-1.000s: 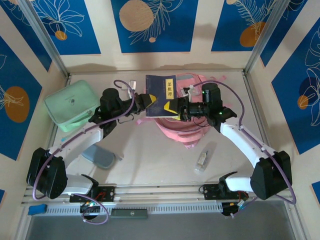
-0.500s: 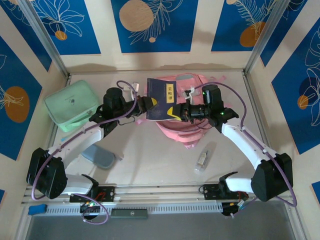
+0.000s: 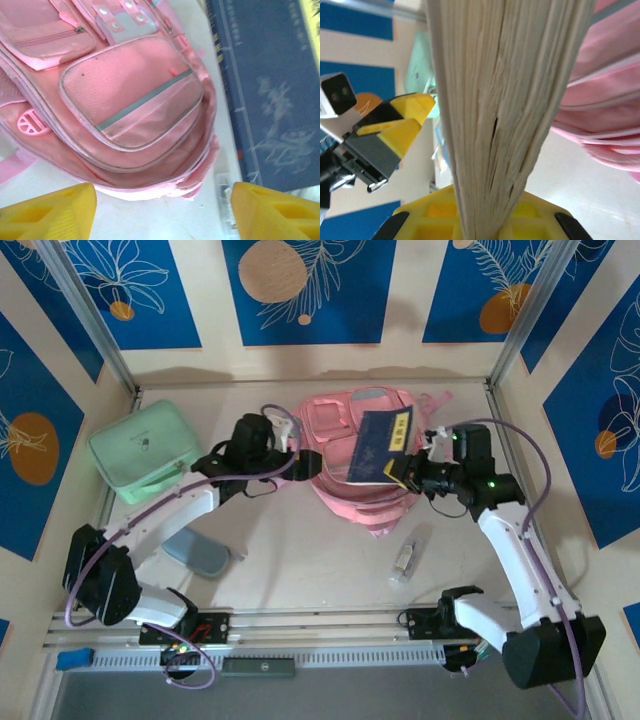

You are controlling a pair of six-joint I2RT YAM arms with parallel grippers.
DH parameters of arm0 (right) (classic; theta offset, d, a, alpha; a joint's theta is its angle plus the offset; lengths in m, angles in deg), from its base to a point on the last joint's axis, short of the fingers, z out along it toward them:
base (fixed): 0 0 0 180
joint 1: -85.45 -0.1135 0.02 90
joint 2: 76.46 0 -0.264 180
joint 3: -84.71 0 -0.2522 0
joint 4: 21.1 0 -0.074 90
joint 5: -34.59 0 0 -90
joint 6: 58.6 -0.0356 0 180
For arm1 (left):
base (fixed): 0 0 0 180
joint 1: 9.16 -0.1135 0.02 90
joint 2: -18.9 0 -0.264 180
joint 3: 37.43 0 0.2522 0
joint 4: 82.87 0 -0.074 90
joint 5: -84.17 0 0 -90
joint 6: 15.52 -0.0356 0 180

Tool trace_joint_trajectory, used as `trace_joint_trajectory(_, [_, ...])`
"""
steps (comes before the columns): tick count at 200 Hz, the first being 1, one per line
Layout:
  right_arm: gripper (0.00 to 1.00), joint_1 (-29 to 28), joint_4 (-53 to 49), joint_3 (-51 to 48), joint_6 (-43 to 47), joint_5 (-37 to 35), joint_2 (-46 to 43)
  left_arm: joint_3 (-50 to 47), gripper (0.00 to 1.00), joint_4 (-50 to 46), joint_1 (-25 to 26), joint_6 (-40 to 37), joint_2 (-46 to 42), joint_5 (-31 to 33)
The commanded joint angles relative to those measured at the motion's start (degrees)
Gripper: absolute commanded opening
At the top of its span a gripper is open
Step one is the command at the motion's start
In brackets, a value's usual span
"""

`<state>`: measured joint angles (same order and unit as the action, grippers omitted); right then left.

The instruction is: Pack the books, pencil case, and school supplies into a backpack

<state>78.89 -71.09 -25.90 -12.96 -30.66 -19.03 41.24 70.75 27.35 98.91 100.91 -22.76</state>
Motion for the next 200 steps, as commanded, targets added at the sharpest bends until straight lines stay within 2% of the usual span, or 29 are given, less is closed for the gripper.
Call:
trace_joint_trajectory(1, [0.0, 4.29, -6.75, -2.49, 2.43, -2.95, -2.62, 3.63, 0.75, -5.52, 3.78, -15.42, 4.62, 4.5])
trace_joint_trajectory(36, [0.0, 10.28, -10.92, -4.17, 2.96, -7.99, -6.34, 10.42, 0.75, -6.96, 7.12, -24.77, 14.21, 2.82])
trace_joint_trajectory(65, [0.0, 14.66, -10.96, -6.12, 1.92, -9.53, -8.93, 14.96, 0.76, -3.51, 10.41, -31.89, 20.97, 9.96])
trace_joint_trajectory(80, [0.0, 16.51, -10.4, -6.91, 1.31, -9.27, -9.59, 17.63, 0.76, -1.39, 10.95, -33.64, 24.79, 12.64])
trace_joint_trajectory(148, [0.0, 20.1, -9.18, -8.0, 1.16, -6.01, -10.4, 28.11, 0.78, -2.44, 11.48, -38.23, 37.14, 14.77])
trace_joint_trajectory(179, [0.0, 20.27, -8.64, -8.52, 1.01, -5.66, -10.59, 31.26, 0.7, -2.58, 11.39, -38.35, 41.16, 19.54])
trace_joint_trajectory(200, [0.0, 20.28, -8.09, -8.36, 1.11, -4.83, -10.5, 33.11, 0.6, -3.51, 11.43, -38.93, 42.95, 21.61])
